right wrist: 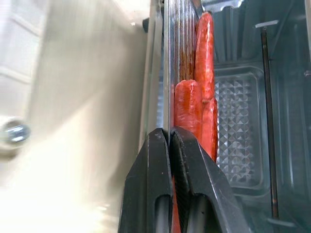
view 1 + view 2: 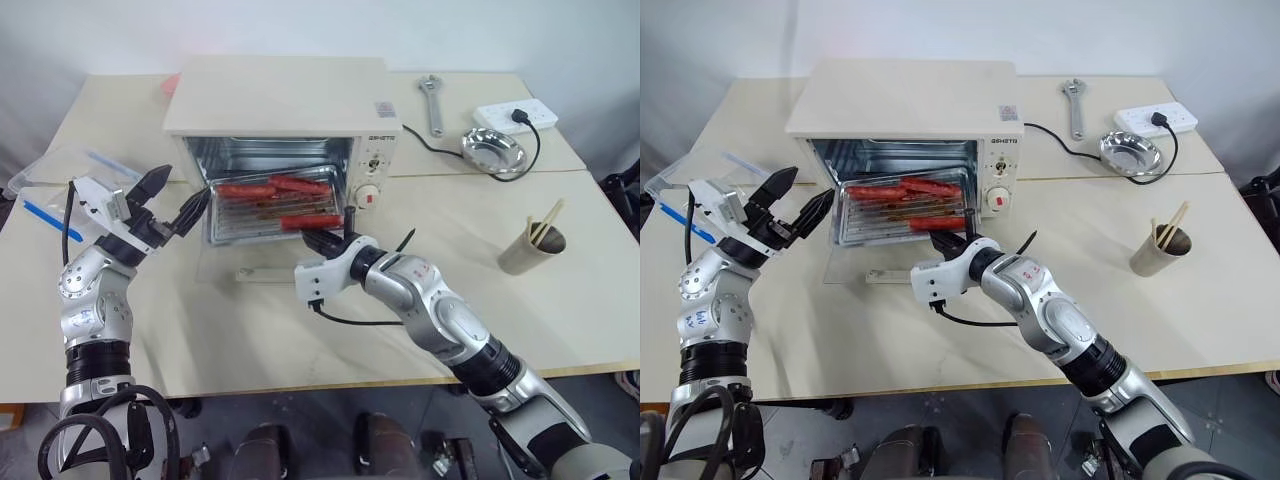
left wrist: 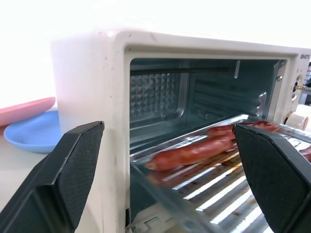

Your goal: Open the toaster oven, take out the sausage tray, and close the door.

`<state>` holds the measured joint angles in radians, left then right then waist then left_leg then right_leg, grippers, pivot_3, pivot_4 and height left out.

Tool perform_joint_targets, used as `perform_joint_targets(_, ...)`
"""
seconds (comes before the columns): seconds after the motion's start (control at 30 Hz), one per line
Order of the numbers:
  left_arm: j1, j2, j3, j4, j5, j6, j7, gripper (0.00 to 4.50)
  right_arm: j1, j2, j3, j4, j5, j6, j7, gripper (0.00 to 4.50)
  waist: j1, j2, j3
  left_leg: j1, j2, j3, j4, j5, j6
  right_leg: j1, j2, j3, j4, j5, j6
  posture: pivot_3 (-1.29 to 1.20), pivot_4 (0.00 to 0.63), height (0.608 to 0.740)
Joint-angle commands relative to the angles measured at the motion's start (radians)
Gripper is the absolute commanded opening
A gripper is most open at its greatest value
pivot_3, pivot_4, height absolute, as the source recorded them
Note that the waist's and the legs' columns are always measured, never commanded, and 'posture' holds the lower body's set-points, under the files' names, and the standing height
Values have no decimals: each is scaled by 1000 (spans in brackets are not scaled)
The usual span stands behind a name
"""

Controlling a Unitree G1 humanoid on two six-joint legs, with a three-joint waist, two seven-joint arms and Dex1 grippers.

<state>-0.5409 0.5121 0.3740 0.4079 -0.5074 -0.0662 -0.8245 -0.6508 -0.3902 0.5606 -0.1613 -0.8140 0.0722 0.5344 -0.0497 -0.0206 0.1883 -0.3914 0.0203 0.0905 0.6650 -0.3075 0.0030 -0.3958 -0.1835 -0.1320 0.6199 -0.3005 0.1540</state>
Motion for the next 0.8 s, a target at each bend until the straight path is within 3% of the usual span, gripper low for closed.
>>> perform_joint_targets(0.03,-25,23,13,-3,-9,-12,-18,4500,13,-6,-40,-97,-7,-24,-1,30,-1,0,0,0,0,0,0,0,0,0,0,0,0,0,0,0,150,740)
perform_joint_targets(0.4,5,67,29,-35,-32,57,-43,4500,77,-41,-85,-155,58,-69,60,30,0,0,0,0,0,0,1,0,0,1,0,0,0,0,0,0,150,740)
perform_joint_targets(0.57,151,165,76,-253,-198,466,19,4500,87,-66,-144,-180,156,-127,72,30,-7,-1,0,1,1,0,0,0,0,0,0,0,0,0,0,0,150,740)
perform_joint_targets(0.8,293,202,177,-467,-519,905,118,4500,87,-115,-184,-159,236,-261,66,30,7,-2,1,2,1,-5,1,0,0,2,0,1,0,0,0,0,150,740)
